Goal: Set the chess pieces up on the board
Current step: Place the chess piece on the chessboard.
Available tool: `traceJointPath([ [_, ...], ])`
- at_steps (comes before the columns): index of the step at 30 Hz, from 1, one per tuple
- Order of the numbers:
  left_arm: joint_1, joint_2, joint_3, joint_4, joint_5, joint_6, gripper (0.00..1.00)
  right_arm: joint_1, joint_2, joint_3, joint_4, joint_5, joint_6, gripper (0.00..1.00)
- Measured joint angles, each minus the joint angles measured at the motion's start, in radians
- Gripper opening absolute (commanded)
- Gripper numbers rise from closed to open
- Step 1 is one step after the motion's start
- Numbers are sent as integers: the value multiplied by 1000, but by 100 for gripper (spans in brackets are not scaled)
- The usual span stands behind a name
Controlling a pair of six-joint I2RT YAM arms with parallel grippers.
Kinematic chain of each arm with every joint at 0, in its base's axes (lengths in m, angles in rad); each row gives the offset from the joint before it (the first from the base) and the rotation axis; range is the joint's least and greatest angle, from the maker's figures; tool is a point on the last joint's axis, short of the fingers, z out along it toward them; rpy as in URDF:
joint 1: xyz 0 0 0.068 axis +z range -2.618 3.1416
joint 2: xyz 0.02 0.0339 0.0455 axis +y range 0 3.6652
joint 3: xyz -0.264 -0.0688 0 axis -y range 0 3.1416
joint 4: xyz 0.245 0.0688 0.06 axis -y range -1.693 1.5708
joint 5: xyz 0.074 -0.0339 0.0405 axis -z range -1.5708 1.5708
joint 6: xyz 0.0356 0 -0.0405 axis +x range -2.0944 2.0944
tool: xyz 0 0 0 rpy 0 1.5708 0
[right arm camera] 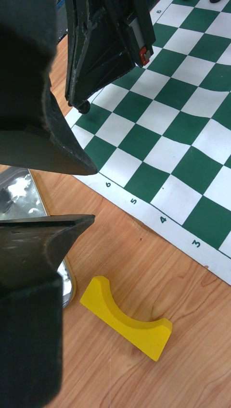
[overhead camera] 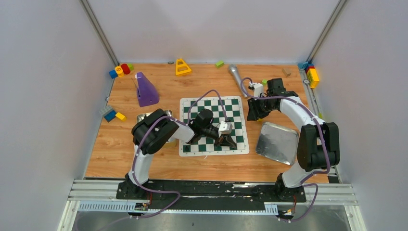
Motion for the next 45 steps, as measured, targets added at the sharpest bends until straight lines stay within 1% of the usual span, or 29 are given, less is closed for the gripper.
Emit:
traceJointPath([
  [6, 0, 4, 0, 0, -1, 15, 9, 0, 0, 0, 0, 0, 0, 36],
  [19, 0, 32, 2, 33, -19, 23, 13, 0, 0, 0, 0, 0, 0, 36],
  [24, 7, 35, 2, 47, -26, 22, 22, 0, 0, 0, 0, 0, 0, 36],
  [29, 14, 35, 3, 60, -28, 21, 36, 0, 0, 0, 0, 0, 0, 36],
  [33, 15, 35, 3, 60, -31, 21, 44, 0, 0, 0, 0, 0, 0, 36],
  [37, 15, 35, 3, 50, -31, 25, 50, 0, 0, 0, 0, 0, 0, 36],
  [42, 23, -16, 2, -43, -36, 54, 56, 0, 0, 0, 0, 0, 0, 36],
  [45, 35, -100, 6, -161, -34, 88, 57, 0, 0, 0, 0, -1, 0, 36],
])
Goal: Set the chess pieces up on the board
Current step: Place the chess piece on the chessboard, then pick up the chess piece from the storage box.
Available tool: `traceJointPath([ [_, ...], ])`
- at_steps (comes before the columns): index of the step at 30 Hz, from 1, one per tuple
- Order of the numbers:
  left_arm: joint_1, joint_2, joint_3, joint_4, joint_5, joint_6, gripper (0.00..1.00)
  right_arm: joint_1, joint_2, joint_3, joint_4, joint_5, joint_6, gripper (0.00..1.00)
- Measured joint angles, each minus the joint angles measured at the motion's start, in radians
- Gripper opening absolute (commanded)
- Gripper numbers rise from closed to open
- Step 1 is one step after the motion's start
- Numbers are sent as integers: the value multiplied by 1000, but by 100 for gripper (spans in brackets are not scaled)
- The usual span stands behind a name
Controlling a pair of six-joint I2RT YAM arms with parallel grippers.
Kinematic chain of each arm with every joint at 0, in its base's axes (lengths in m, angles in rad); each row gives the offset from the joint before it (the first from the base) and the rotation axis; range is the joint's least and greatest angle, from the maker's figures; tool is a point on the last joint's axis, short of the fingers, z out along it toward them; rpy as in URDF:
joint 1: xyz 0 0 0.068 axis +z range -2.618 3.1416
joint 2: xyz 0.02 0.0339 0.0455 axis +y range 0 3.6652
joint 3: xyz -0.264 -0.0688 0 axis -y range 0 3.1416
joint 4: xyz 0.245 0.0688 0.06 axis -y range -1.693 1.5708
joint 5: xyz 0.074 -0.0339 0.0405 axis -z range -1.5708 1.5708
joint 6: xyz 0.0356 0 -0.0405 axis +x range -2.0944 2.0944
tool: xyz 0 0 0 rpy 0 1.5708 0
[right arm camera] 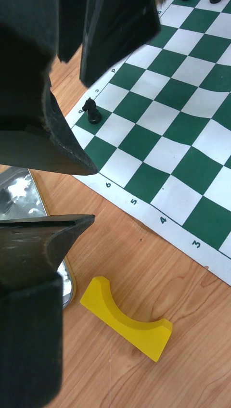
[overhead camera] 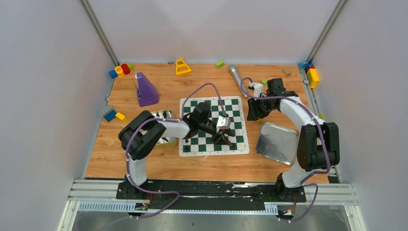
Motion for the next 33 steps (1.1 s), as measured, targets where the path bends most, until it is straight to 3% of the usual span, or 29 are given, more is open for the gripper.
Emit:
traceJointPath([
  [9, 112, -356, 169, -690, -117, 242, 58, 0, 0, 0, 0, -8, 0, 37],
  [14, 296, -497, 240, -1077, -325, 268, 59, 0, -1, 0, -1, -16, 0, 37],
  [18, 483, -561, 243, -1289, -479, 269, 62, 0, -2, 0, -2, -23, 0, 37],
  [23, 663, -652, 184, -1446, -711, 288, 66, 0, -9, 0, -8, -26, 0, 37],
  [33, 728, -541, 129, -1520, -871, 331, 57, 0, -8, 0, -8, -26, -2, 36],
])
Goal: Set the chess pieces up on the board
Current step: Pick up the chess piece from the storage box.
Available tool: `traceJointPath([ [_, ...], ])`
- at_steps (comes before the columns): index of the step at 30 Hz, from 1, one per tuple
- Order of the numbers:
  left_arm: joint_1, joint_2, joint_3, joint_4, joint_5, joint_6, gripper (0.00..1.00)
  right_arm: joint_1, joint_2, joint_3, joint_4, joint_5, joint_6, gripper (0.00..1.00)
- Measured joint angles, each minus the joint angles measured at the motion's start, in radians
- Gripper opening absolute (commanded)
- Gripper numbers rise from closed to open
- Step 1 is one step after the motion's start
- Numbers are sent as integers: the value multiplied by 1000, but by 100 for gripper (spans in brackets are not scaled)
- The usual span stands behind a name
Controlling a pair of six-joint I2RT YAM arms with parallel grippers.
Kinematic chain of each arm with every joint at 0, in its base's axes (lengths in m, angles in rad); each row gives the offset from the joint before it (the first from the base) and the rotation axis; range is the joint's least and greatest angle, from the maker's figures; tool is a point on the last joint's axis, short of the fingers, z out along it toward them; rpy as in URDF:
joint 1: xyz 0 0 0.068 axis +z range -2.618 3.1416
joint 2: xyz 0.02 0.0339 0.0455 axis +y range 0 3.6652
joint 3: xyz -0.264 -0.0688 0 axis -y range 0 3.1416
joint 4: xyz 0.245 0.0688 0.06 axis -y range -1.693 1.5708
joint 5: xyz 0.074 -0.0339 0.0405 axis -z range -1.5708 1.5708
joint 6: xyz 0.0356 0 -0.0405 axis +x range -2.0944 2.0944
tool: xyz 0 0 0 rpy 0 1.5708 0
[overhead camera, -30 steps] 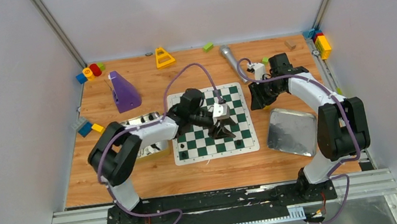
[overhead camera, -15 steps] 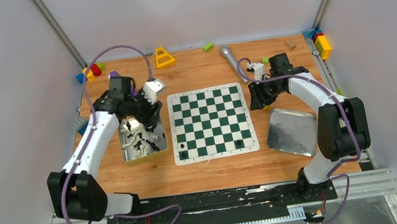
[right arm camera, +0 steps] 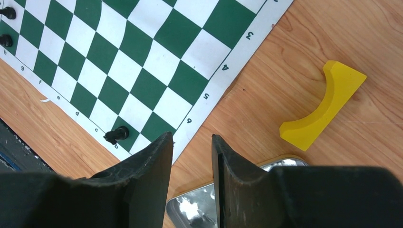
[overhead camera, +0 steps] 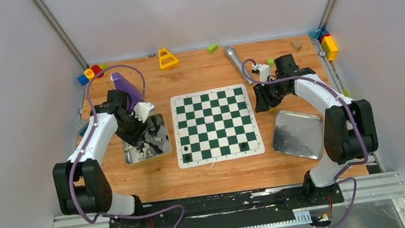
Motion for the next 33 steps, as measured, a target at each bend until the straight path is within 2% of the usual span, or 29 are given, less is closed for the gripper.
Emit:
traceJointPath([
  [7, 8, 90, 21, 15, 32, -21, 50, 0, 29, 0, 0, -3, -10, 36],
  [19, -37, 246, 234, 59, 158, -137, 43, 0, 48, 0, 0, -3, -19, 36],
  [33, -64, 356, 261, 67, 147, -160, 40, 0, 48, 0, 0, -3, -22, 36],
])
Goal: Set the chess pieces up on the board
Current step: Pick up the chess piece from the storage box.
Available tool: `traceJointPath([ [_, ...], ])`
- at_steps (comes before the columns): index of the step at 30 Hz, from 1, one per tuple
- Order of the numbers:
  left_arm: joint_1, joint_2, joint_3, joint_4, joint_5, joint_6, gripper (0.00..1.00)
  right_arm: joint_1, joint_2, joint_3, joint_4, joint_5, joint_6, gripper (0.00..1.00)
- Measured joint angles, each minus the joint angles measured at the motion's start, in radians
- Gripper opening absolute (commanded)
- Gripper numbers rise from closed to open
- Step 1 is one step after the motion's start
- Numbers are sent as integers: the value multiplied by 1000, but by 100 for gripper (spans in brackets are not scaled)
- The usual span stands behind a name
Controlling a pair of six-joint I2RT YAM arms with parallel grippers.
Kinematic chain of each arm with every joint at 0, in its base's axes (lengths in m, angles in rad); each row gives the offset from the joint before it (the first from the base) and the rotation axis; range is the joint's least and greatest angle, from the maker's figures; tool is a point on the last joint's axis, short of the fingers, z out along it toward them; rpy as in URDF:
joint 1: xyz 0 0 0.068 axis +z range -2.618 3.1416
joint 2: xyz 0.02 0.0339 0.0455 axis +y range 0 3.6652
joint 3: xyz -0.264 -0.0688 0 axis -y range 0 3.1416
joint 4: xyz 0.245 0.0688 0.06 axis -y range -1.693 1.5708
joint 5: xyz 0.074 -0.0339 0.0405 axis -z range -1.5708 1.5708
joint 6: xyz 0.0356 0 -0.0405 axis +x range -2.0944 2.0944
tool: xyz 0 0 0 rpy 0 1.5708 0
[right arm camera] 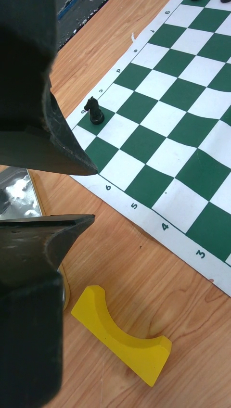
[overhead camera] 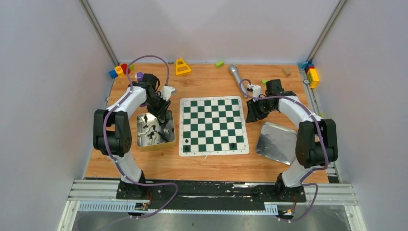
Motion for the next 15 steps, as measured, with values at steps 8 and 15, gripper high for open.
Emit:
traceJointPath([
  [8, 0, 18, 0, 26, -37, -2, 39, 0, 0, 0, 0, 0, 0, 36],
  [15, 0, 32, -2, 44, -69, -2, 40, 0, 0, 0, 0, 0, 0, 36],
])
